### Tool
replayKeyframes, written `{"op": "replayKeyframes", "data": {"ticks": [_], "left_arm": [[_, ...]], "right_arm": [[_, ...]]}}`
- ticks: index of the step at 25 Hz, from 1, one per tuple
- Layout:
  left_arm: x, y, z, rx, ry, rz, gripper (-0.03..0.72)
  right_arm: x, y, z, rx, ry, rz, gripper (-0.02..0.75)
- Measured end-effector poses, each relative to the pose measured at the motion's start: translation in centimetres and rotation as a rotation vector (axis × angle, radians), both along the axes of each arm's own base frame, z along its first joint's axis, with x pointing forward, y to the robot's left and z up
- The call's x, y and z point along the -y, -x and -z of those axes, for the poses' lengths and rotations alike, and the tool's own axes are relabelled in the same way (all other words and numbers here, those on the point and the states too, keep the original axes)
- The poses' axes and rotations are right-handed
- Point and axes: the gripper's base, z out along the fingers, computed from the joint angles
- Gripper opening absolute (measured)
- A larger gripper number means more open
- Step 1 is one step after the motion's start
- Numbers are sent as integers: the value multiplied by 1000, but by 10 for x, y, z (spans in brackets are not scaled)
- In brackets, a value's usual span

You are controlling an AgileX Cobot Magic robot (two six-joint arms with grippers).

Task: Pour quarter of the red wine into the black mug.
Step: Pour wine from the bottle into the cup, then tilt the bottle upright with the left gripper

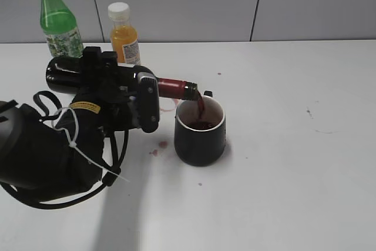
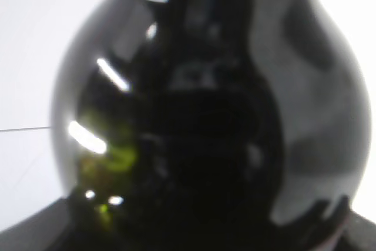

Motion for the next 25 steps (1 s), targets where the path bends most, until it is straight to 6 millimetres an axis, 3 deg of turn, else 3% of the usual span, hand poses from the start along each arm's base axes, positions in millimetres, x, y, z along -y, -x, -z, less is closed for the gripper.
{"op": "replayKeyframes", "data": {"ticks": [10, 25], "left_arm": [[0, 0, 0, 1, 15, -3, 536], [11, 0, 2, -8, 561, -1, 536]], "right_arm": [[0, 0, 0, 0, -1, 0, 590], [0, 0, 0, 0, -1, 0, 590]]}}
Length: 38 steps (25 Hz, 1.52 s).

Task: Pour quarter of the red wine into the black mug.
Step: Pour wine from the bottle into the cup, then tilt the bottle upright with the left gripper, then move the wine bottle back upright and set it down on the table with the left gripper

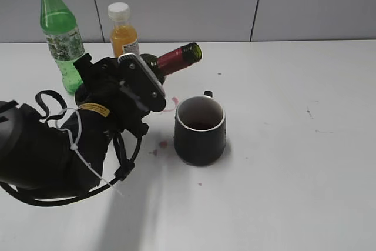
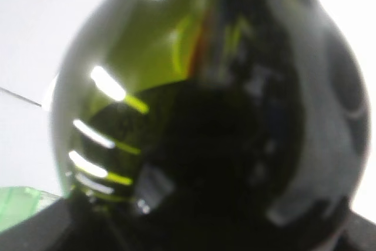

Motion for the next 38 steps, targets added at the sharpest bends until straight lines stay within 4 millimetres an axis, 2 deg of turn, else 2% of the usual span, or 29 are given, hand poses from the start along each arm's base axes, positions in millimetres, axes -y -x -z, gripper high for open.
{"op": "replayKeyframes", "data": {"ticks": [13, 18, 30, 38], "left_arm": [[3, 0, -1, -24, 612, -98, 536], [5, -4, -3, -40, 813, -77, 536], [-9, -24, -5, -106, 962, 35, 536], [-28, -39, -7, -223, 1045, 246, 536]], "right_arm": [[0, 0, 0, 0, 0, 0, 590], [0, 0, 0, 0, 0, 0, 590], [0, 0, 0, 0, 0, 0, 590], [0, 0, 0, 0, 0, 0, 589]]}}
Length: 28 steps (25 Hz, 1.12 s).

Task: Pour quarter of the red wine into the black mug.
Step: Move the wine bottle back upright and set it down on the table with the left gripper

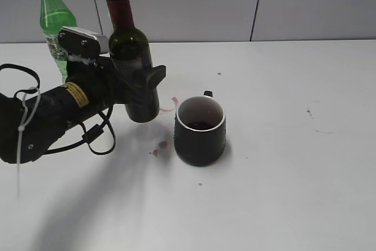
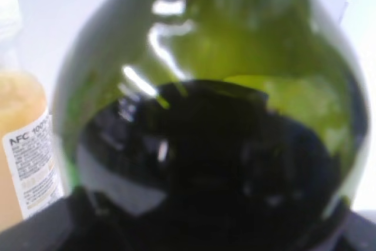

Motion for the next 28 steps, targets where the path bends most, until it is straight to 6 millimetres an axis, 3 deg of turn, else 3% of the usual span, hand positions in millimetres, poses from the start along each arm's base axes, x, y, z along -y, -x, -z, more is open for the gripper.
{"op": "replayKeyframes", "data": {"ticks": [6, 12, 19, 28], "left_arm": [[-12, -15, -6, 27, -18, 147, 536], [-1, -47, -19, 96, -27, 250, 536], [15, -77, -9, 121, -46, 287, 536], [24, -90, 17, 81, -73, 301, 536]], "right_arm": [[0, 0, 0, 0, 0, 0, 589], [0, 0, 0, 0, 0, 0, 589], [0, 0, 0, 0, 0, 0, 588], [0, 0, 0, 0, 1, 0, 587]]}}
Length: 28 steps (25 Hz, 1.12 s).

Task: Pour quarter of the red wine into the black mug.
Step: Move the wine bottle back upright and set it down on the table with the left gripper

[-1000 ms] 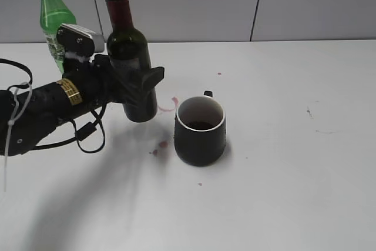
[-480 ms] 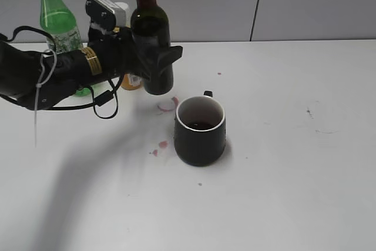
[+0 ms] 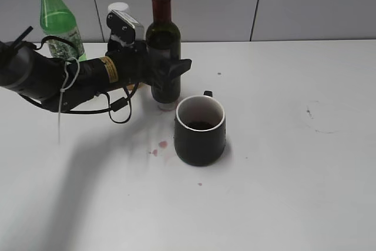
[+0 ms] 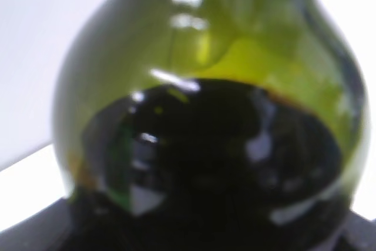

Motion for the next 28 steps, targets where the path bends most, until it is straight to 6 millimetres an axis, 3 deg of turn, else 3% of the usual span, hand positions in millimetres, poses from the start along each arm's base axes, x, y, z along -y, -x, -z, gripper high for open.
{"op": "replayKeyframes", "data": {"ticks": [8, 14, 26, 28], "left_arm": [[0, -1, 6, -33, -11, -28, 536], [1, -1, 23, -58, 12, -37, 536], [5, 0, 23, -50, 25, -23, 536], [5, 0, 18, -37, 35, -22, 571]], "right_arm": [[0, 0, 0, 0, -1, 1, 587], [0, 0, 0, 0, -1, 1, 587], [0, 0, 0, 0, 0, 0, 587], [0, 0, 0, 0, 0, 0, 587]]}}
